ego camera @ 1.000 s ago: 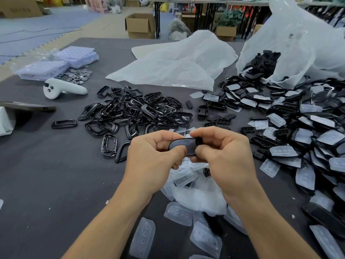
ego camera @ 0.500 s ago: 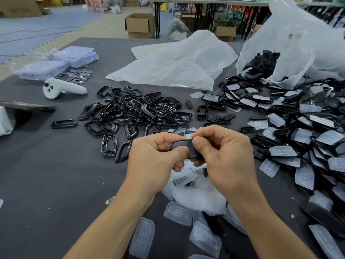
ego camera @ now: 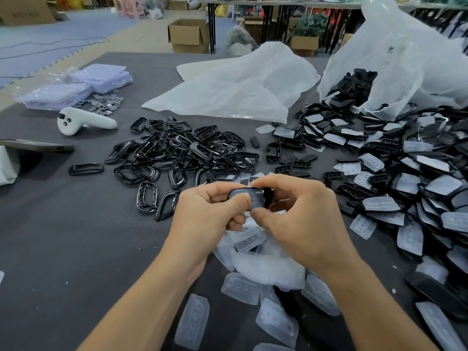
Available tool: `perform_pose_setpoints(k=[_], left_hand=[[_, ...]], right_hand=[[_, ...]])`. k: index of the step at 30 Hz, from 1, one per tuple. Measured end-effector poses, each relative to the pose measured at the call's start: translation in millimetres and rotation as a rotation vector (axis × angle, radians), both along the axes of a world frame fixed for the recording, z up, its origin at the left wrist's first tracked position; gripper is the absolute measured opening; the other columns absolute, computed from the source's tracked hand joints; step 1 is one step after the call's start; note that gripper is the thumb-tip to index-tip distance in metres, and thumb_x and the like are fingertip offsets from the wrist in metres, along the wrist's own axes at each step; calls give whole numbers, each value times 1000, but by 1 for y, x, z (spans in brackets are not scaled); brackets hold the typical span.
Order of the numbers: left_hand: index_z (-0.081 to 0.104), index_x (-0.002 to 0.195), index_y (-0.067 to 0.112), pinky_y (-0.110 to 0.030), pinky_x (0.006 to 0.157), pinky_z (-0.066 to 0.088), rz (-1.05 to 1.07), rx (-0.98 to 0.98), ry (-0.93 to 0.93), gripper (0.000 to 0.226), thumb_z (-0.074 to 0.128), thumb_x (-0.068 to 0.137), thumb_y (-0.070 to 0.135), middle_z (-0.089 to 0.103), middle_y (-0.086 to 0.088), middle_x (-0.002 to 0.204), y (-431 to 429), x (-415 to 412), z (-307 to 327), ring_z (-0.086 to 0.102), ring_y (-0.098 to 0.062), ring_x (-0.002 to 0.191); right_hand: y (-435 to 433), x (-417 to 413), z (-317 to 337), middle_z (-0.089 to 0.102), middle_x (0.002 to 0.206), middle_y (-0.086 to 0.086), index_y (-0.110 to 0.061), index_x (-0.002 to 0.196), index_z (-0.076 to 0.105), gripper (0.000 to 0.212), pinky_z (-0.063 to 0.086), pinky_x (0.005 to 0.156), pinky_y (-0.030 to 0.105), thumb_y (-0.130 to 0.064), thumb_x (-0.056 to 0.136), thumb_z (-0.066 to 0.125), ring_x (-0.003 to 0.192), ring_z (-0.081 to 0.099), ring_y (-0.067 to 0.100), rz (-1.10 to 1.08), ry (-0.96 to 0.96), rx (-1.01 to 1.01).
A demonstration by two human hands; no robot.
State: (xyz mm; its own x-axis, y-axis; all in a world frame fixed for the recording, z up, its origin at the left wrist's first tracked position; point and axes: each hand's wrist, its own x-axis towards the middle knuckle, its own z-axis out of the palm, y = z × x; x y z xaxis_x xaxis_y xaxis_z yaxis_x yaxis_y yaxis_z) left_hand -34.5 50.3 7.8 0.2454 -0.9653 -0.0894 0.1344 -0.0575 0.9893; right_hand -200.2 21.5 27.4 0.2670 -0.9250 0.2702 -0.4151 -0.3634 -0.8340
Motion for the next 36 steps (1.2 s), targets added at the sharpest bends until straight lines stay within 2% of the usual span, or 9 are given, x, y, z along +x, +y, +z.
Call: perform_pose_setpoints(k=[10,14,16,19,22,25,28,32,36], left_hand=[[83,87,22,-24,52,53,52,11,-75,13,74,95,27,77,-13,77,-1,2,0,66,-19,56],[83,84,28,-20,55,54,143,-21,-61,14,73,95,28,78,-8,78,-6,10,0,66,-13,56],[82,81,31,-21,57,55,216,-39,-125,16,74,94,26,78,-4,74,-9,17,-2,67,-12,57],[79,82,39,-26,67,57,336,-72,-341,10,75,87,32,77,8,73,-11,27,-7,69,-7,62],[74,86,45,-7,67,47,389,-93,-619,8,73,82,38,73,28,80,-11,31,-9,68,8,75],[73,108,43,-12,93,41,285,-63,-807,22,72,87,37,69,31,113,-13,31,-14,58,14,109],[55,146,37,-21,120,16,88,-29,-1031,46,58,100,36,40,20,160,-17,32,-18,23,1,152],[32,161,36,-36,130,2,-101,0,-1157,67,29,101,65,17,13,172,-21,28,-22,0,-6,159],[41,157,30,-40,130,2,-130,25,-1320,67,22,101,63,35,9,166,-20,22,-27,17,-15,158]], right_hand=[[-9,-14,0,72,86,-30,-35,102,80,35,51,76,8,-26,70,92,82,69,-7,-54,112,-41],[-28,-42,4,71,79,-28,-37,100,79,31,51,73,11,-32,72,89,80,65,-14,-260,180,12],[-37,-60,4,64,77,-27,-36,105,78,30,46,64,12,-37,75,85,74,66,-5,-442,271,35],[-45,-78,2,69,109,6,-24,125,70,48,53,94,43,-48,83,76,107,63,28,-660,428,86],[-40,-67,3,48,154,10,-18,147,50,67,33,119,53,-48,91,71,144,40,31,-612,443,77],[-28,-39,2,42,161,1,-23,146,52,57,25,123,47,-43,95,67,149,33,23,-432,404,17],[-20,-14,-7,40,161,-10,-32,145,55,46,14,119,29,-37,99,61,151,26,12,-201,418,-4],[-17,6,-20,40,161,-11,-32,140,60,37,6,115,17,-27,104,54,150,20,7,-13,425,-28],[-18,11,-26,58,144,-6,-24,117,75,24,8,102,-1,-21,102,56,140,31,9,34,394,-41]])
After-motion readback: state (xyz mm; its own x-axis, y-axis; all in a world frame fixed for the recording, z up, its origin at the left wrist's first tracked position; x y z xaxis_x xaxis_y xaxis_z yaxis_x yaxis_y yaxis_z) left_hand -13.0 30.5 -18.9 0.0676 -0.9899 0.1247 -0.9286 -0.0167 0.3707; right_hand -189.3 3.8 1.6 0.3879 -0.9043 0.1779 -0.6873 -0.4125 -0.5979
